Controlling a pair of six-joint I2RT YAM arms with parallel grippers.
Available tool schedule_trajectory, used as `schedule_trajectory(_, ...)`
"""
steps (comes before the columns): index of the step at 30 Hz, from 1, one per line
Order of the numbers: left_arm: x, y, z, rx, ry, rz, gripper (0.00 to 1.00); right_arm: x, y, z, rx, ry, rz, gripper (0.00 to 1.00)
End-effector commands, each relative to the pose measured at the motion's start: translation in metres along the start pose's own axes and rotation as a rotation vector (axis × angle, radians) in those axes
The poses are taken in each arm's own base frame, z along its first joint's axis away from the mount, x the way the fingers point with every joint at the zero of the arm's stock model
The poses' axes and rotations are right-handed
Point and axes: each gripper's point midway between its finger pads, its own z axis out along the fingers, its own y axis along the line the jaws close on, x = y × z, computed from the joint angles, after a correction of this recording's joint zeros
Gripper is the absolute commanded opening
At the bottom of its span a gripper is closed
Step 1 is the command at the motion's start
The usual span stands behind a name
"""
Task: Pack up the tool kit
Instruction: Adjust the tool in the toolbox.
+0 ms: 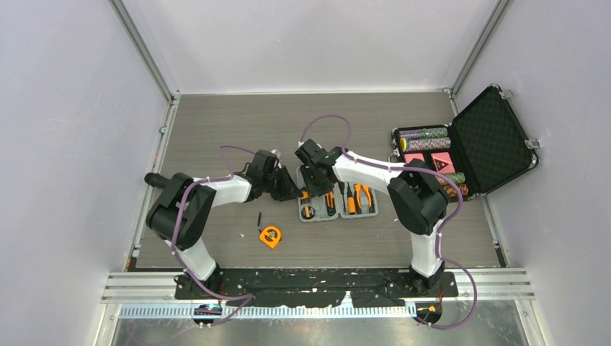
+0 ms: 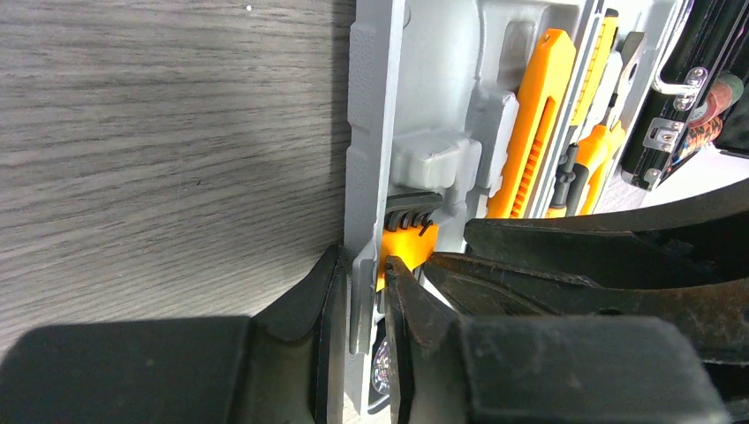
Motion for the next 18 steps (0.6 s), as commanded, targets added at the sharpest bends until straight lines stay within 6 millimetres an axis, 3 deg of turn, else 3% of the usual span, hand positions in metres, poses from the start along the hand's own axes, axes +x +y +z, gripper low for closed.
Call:
schedule_trajectory(1, 0.001, -0.013, 0.008, 0.040, 0.000, 0.028, 0.18, 0.017, -0.024, 0.034, 0.125, 0.088, 0.001, 0.34)
schedule_trajectory(9, 0.006, -0.020, 0.009, 0.049, 0.007, 0.041, 0.18, 0.045, -0.045, 0.069, 0.272, 0.211, -0.094, 0.33)
schedule_trajectory(18, 0.011, -0.022, 0.005, 0.049, 0.008, 0.034, 0.18, 0.086, -0.043, 0.093, 0.333, 0.280, -0.209, 0.34)
